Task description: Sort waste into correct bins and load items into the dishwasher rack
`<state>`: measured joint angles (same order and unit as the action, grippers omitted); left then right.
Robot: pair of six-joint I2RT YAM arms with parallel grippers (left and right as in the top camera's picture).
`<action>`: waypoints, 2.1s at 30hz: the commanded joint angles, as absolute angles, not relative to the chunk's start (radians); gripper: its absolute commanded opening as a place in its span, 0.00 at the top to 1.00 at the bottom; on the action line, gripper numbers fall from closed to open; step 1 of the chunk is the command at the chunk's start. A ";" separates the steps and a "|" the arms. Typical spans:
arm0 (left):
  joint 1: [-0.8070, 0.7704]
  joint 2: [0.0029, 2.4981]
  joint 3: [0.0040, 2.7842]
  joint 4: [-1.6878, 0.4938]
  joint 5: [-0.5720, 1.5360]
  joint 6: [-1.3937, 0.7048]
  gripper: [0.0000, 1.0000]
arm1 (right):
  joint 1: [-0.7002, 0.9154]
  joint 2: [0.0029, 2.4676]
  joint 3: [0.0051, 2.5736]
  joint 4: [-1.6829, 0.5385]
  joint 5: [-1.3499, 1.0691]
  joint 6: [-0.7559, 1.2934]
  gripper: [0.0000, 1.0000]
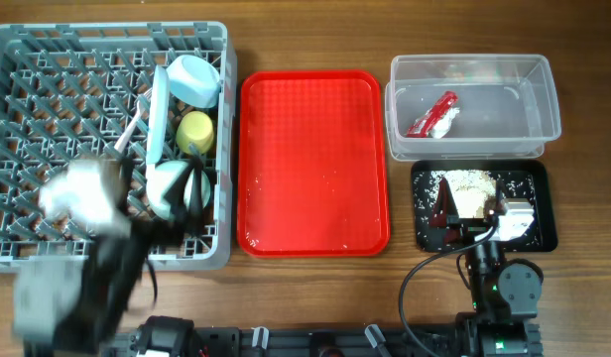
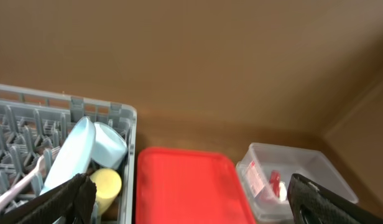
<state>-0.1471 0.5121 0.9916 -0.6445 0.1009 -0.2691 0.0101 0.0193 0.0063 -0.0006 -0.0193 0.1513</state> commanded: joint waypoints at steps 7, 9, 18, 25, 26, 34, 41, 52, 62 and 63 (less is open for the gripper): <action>-0.014 0.003 0.540 -0.428 0.215 -0.278 0.00 | 0.005 0.018 0.005 0.004 -0.031 0.133 0.00; 0.011 0.010 0.454 -0.262 0.248 -0.278 0.00 | 0.005 0.018 0.005 0.004 -0.031 0.134 0.00; 0.054 0.010 0.093 0.217 0.250 -0.278 0.00 | 0.005 0.018 0.005 0.004 -0.031 0.133 0.00; 0.081 0.003 0.021 0.110 0.245 -0.277 0.00 | 0.005 0.018 0.005 0.004 -0.031 0.133 0.00; 0.081 0.003 0.006 0.084 0.238 -0.277 0.00 | 0.005 0.018 0.005 0.004 -0.031 0.133 0.01; 0.081 0.003 0.006 -0.065 0.155 -0.116 0.00 | 0.005 0.018 0.005 0.004 -0.031 0.133 0.00; 0.081 0.003 0.006 -0.065 0.154 0.105 0.00 | 0.005 0.018 0.005 0.004 -0.031 0.133 0.00; 0.081 0.003 0.006 -0.064 0.152 0.104 0.00 | 0.005 0.018 0.005 0.004 -0.031 0.133 0.00; 0.081 0.003 0.006 -0.064 0.152 0.104 0.00 | 0.005 0.018 0.005 0.004 -0.031 0.133 0.00; 0.081 0.003 0.006 -0.064 0.152 0.104 0.00 | 0.005 0.018 0.005 0.004 -0.031 0.134 0.00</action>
<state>0.0742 0.0135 0.0097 -0.0566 0.1684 0.0860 0.0101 0.0204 0.0063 -0.0002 -0.0193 0.1513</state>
